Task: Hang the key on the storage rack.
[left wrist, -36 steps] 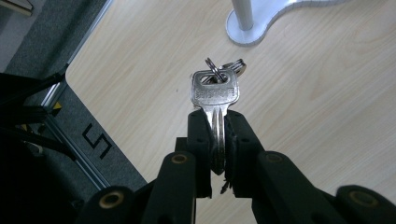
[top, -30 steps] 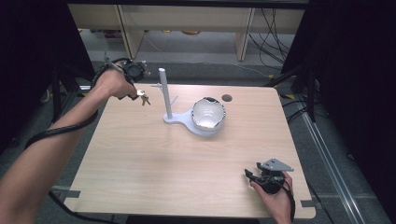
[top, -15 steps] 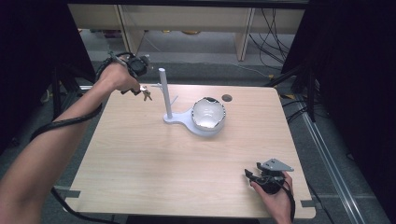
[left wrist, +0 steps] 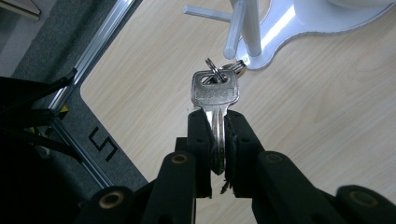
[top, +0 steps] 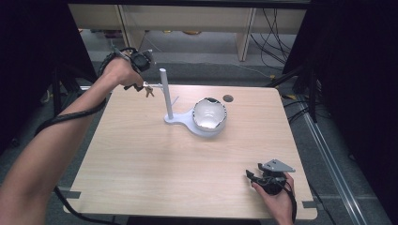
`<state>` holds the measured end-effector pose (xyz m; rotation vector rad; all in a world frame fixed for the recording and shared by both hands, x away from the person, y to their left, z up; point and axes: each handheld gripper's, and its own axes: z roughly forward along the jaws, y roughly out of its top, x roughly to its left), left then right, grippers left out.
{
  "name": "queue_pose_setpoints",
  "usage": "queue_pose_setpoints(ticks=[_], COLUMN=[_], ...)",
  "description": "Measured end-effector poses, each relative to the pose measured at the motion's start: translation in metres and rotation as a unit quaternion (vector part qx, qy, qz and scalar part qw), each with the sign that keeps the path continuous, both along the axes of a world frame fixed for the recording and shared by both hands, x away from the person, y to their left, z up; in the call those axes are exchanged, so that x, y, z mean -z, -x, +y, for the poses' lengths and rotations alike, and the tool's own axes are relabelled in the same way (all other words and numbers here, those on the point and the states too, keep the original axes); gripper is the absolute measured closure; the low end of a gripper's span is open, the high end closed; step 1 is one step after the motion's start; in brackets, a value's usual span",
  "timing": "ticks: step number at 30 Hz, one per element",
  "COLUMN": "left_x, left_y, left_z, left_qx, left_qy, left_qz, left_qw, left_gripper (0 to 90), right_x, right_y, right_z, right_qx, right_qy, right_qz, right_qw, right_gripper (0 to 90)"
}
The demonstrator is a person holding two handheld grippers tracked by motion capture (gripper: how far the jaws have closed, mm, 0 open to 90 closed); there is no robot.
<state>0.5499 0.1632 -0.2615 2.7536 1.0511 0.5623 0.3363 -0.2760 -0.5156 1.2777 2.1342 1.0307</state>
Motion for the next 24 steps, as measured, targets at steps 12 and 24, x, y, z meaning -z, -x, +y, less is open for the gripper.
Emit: queue_pose_setpoints(ticks=[12, 24], left_x=[-0.003, 0.004], left_y=[-0.002, -0.005], left_z=[-0.004, -0.011], left_qx=[0.002, 0.006], left_qy=[-0.001, -0.006], left_qz=[-0.006, 0.001], left_qw=[1.0, 1.0], left_gripper=[81.6, 81.7], right_x=[0.0, 0.0], right_y=[0.0, 0.0], right_z=[0.0, 0.0], right_qx=[0.0, 0.001], right_qy=[0.001, 0.0], right_qz=[0.0, 0.003], right_qw=[1.0, 1.0], right_gripper=[42.0, 42.0])
